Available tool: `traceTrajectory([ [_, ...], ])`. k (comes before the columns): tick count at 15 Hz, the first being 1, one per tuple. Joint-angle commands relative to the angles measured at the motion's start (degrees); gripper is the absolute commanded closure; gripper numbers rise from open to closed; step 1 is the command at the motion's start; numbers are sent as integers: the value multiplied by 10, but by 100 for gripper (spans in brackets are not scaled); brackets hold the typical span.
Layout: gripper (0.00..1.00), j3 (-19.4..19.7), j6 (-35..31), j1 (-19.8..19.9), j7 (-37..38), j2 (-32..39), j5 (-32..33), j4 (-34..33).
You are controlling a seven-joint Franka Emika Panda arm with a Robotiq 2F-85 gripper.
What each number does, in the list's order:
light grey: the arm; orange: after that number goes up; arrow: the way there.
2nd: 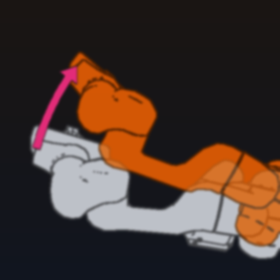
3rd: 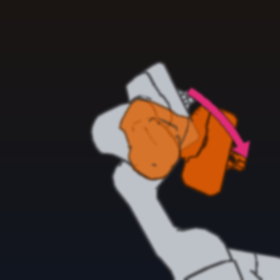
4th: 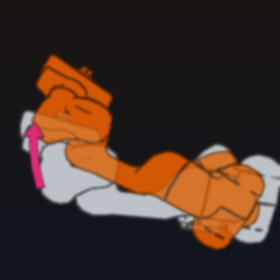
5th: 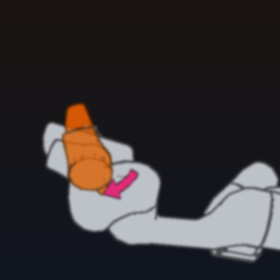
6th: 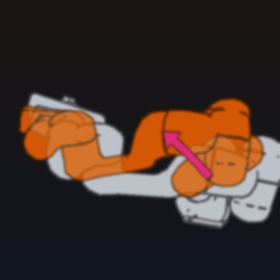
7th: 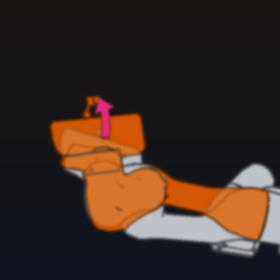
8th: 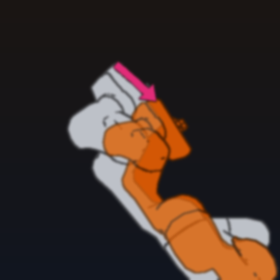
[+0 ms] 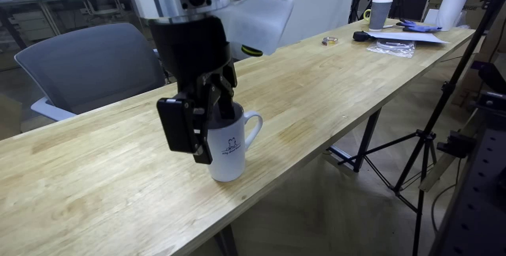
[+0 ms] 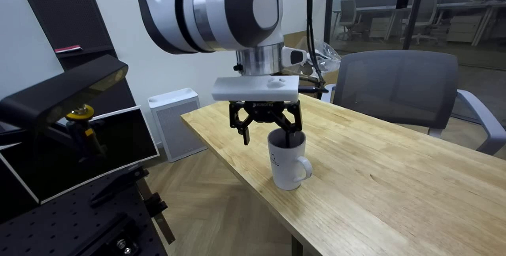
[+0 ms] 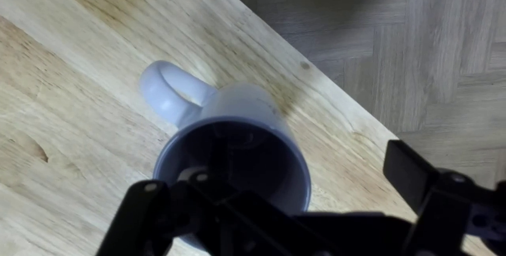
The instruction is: Pick the cup and move it to the right
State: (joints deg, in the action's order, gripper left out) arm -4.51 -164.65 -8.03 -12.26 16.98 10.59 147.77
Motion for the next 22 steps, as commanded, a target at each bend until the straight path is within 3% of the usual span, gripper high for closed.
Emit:
traceTrajectory([
  [1,0,4,-7,-5,20,16,15,-8],
  [6,0,-13,-1,19,-5,37,-4,-11],
  [7,10,-12,-1,20,-7,40,-2,-11],
  [8,26,-15,-2,23,-11,43,-4,-11],
  [17,89,-29,3,53,-32,54,-12,-12],
  [19,99,-31,5,59,-36,53,-14,-15],
  [22,97,-36,8,69,-43,54,-18,-19],
])
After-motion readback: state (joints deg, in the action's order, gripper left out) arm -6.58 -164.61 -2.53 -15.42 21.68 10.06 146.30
